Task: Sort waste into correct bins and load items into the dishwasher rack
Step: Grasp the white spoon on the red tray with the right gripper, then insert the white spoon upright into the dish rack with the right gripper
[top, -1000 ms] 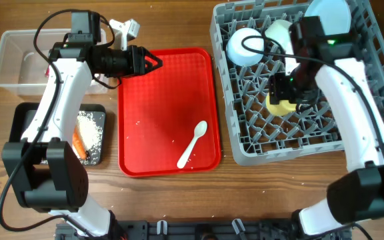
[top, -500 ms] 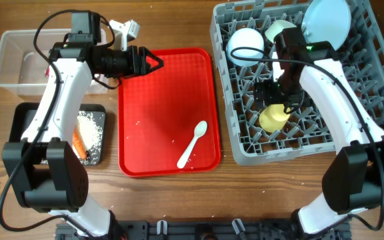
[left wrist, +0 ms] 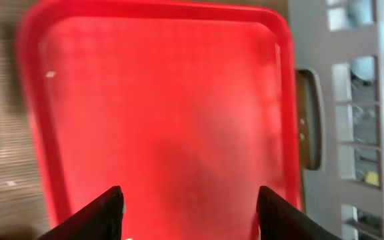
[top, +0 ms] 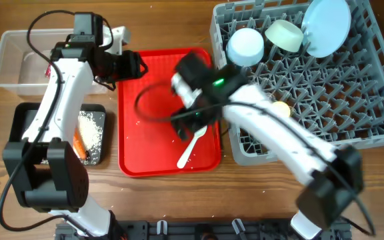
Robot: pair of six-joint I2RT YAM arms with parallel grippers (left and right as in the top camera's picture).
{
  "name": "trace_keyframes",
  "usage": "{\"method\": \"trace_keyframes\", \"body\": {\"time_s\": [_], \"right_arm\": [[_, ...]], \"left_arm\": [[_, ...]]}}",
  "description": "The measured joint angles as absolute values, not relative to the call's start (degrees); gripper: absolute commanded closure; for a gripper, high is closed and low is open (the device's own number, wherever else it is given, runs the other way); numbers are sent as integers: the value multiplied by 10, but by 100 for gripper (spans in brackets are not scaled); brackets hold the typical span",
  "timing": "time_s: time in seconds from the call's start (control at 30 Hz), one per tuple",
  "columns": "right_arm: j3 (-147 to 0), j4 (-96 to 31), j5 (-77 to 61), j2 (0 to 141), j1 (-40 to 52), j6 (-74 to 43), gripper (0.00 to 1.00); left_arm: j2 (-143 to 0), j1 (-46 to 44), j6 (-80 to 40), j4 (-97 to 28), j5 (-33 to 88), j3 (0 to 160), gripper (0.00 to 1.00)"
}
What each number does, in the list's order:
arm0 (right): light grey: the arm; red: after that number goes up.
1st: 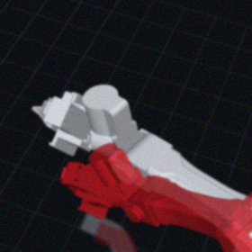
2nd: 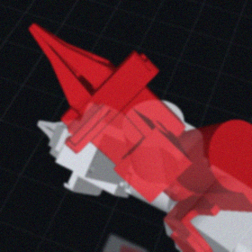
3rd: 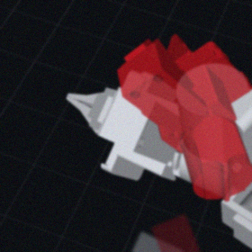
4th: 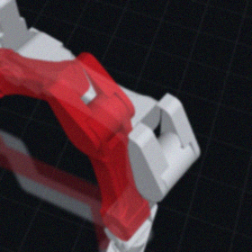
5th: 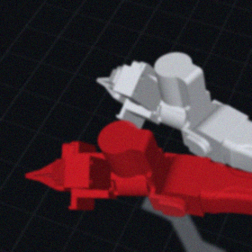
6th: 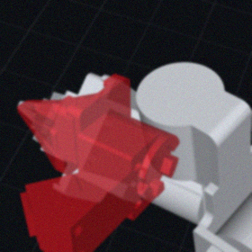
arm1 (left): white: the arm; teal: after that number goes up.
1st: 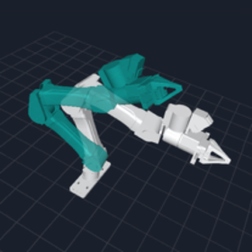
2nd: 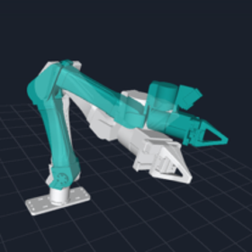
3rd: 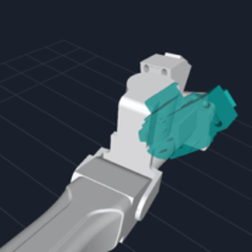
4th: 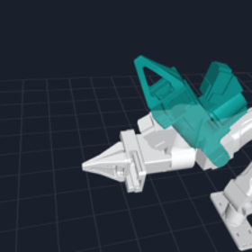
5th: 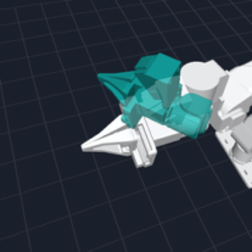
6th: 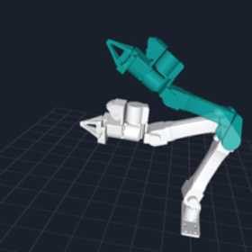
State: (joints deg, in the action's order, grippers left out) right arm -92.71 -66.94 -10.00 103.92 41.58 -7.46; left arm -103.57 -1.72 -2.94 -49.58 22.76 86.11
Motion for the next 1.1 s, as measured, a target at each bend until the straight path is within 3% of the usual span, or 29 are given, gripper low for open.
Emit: {"method": "trace_keyframes", "body": {"time_s": [0.1,0.23,0.43,0.53,0.7,0.8,1.1], "right_arm": [[-862,-629,-75,1095,450,-79,6],[-834,-572,-65,1140,450,-92,22],[-829,-562,-34,1183,450,-201,56],[-829,-558,-29,1183,450,-232,71],[-829,-552,-2,1198,450,-265,75],[-826,-541,5,1197,450,-284,96],[-823,-518,29,1191,406,-282,96]], "left_arm": [[-1036,-20,-64,-495,208,861,25],[-1036,-48,-77,-510,208,861,21],[-1036,-79,-79,-523,208,861,18],[-1036,-82,-80,-523,207,861,12],[-1036,-82,-81,-524,184,861,4],[-1036,-82,-81,-523,157,861,0],[-1036,-59,-83,-474,122,861,0]]}}
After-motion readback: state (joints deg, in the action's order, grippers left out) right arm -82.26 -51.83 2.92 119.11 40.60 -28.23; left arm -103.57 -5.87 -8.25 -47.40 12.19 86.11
